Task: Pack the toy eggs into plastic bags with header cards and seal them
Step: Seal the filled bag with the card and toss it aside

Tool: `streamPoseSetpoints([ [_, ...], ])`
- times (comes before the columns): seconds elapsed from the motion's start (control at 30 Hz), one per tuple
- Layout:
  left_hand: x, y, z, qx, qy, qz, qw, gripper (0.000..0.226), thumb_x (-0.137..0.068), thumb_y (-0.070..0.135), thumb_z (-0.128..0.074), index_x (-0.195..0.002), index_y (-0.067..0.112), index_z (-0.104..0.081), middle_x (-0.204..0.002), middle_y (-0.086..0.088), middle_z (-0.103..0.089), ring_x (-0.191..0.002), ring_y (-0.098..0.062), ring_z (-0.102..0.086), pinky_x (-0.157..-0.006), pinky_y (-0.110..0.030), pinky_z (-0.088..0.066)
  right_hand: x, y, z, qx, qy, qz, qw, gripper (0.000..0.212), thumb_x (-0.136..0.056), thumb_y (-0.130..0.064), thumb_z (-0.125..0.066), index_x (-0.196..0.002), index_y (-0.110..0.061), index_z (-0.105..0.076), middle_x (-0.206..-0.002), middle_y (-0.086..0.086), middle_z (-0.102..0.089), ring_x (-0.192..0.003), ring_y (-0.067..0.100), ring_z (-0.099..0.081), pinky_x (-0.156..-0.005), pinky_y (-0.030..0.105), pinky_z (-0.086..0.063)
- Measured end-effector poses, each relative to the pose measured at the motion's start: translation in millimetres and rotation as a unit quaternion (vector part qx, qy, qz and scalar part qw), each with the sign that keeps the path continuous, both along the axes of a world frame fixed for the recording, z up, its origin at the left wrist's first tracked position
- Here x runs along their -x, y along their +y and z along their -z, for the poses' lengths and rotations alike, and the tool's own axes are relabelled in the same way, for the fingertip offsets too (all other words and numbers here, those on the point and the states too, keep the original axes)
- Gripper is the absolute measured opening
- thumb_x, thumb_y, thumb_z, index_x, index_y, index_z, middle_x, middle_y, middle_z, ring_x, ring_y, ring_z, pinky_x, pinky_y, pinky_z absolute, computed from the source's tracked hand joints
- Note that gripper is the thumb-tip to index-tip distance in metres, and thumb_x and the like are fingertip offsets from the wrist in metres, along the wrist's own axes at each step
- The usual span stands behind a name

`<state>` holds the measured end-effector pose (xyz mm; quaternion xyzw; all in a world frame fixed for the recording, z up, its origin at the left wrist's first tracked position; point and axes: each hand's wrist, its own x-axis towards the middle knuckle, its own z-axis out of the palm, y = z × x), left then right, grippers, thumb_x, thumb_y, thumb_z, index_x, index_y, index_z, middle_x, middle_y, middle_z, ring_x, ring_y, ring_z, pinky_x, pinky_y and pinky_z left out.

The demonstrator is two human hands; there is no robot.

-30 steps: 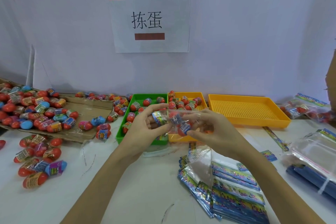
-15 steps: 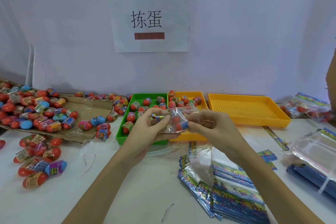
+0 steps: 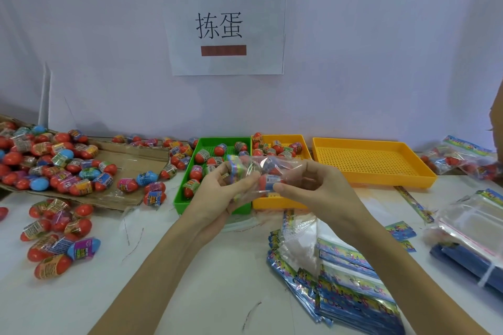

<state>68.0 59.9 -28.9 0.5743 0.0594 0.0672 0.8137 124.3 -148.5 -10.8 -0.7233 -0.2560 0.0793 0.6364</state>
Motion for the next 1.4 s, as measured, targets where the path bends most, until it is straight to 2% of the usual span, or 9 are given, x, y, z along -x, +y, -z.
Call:
streamPoseSetpoints([
  [0.17, 1.2, -1.7, 0.2, 0.014, -0.010, 0.042, 0.999, 0.050, -0.088, 0.014, -0.081, -0.132, 0.002, -0.059, -0.127, -0.017, -0.072, -0.116, -0.033, -0.071, -0.091, -0.043, -0.062, 2.0, 3.3, 1.7, -0.001, 0.000, -0.007, 1.000, 0.008, -0.085, -0.017, -0.084, -0.091, -0.016, -0.080, -0.092, 0.001, -0.079, -0.091, 0.016, -0.075, -0.082, 0.022, -0.059],
  [0.33, 0.6, 0.2, 1.7, -0.004, -0.019, 0.041, 0.999, 0.049, -0.088, 0.009, -0.079, -0.132, 0.001, -0.060, -0.124, -0.019, -0.073, -0.114, -0.036, -0.072, -0.092, -0.043, -0.062, -0.6, 1.7, -0.6, -0.064, 0.064, -0.020, 0.996, 0.023, -0.090, -0.015, -0.078, -0.112, -0.011, -0.070, -0.104, 0.006, -0.079, -0.100, 0.023, -0.076, -0.087, 0.034, -0.062],
  [0.43, 0.6, 0.3, 3.7, -0.061, -0.026, 0.035, 0.997, 0.043, -0.090, 0.010, -0.079, -0.130, 0.005, -0.063, -0.121, -0.016, -0.075, -0.113, -0.035, -0.073, -0.094, -0.042, -0.061, 2.7, 4.9, 0.7, -0.074, 0.052, -0.022, 0.996, 0.027, -0.094, -0.018, -0.074, -0.121, -0.020, -0.072, -0.101, 0.007, -0.079, -0.099, 0.021, -0.076, -0.085, 0.031, -0.062],
  [0.6, 0.4, -1.9, 6.1, -0.163, -0.003, 0.009, 0.987, 0.075, -0.073, 0.036, -0.088, -0.139, 0.023, -0.057, -0.121, -0.001, -0.076, -0.115, -0.025, -0.072, -0.105, -0.053, -0.053, 4.4, 7.9, 2.6, -0.002, 0.011, 0.001, 1.000, 0.027, -0.096, -0.034, -0.070, -0.123, -0.036, -0.073, -0.110, -0.012, -0.077, -0.108, 0.004, -0.069, -0.089, 0.022, -0.057],
  [0.7, 0.1, -2.3, 6.4, -0.148, 0.004, 0.008, 0.989, 0.082, -0.075, 0.031, -0.089, -0.147, 0.024, -0.051, -0.129, 0.001, -0.073, -0.120, -0.022, -0.070, -0.106, -0.053, -0.053, 6.0, 7.8, 1.2, -0.001, 0.017, -0.020, 1.000, 0.023, -0.100, -0.031, -0.065, -0.120, -0.035, -0.076, -0.117, -0.018, -0.074, -0.112, -0.001, -0.065, -0.095, 0.027, -0.055],
  [0.87, 2.9, -0.7, 4.3, -0.100, -0.019, 0.040, 0.994, 0.047, -0.086, 0.018, -0.084, -0.130, 0.019, -0.065, -0.120, -0.008, -0.076, -0.111, -0.028, -0.074, -0.086, -0.039, -0.063, 6.4, 7.8, 0.6, 0.019, 0.008, -0.034, 0.999, 0.021, -0.102, -0.027, -0.064, -0.115, -0.034, -0.078, -0.122, -0.022, -0.072, -0.120, -0.002, -0.062, -0.103, 0.029, -0.049],
  [0.97, 4.2, -2.1, 2.2, -0.115, -0.031, 0.024, 0.993, 0.031, -0.085, 0.017, -0.085, -0.113, 0.028, -0.077, -0.117, -0.007, -0.078, -0.109, -0.025, -0.075, -0.084, -0.033, -0.063, 5.9, 5.5, -0.3, 0.014, -0.015, -0.042, 0.999, 0.022, -0.101, -0.021, -0.064, -0.114, -0.034, -0.079, -0.118, -0.021, -0.074, -0.115, -0.001, -0.065, -0.096, 0.022, -0.055],
  [1.17, 2.5, -2.0, -0.9, 0.000, -0.010, 0.016, 1.000, 0.046, -0.085, 0.014, -0.082, -0.127, 0.004, -0.067, -0.121, -0.017, -0.075, -0.112, -0.034, -0.073, -0.089, -0.039, -0.063, 0.7, 2.1, -4.2, -0.003, -0.121, 0.000, 0.993, 0.020, -0.097, -0.015, -0.071, -0.115, -0.019, -0.078, -0.109, -0.009, -0.079, -0.101, 0.011, -0.075, -0.089, 0.030, -0.061],
  [1.4, 4.1, -10.4, 1.4, 0.007, -0.042, 0.067, 0.997, 0.035, -0.088, 0.020, -0.082, -0.121, 0.011, -0.075, -0.127, -0.018, -0.072, -0.117, -0.034, -0.071, -0.094, -0.040, -0.061, 1.8, 6.6, 1.4, 0.052, -0.184, -0.009, 0.981, 0.019, -0.091, -0.014, -0.076, -0.110, -0.017, -0.075, -0.105, -0.010, -0.077, -0.099, 0.008, -0.073, -0.089, 0.031, -0.061],
])
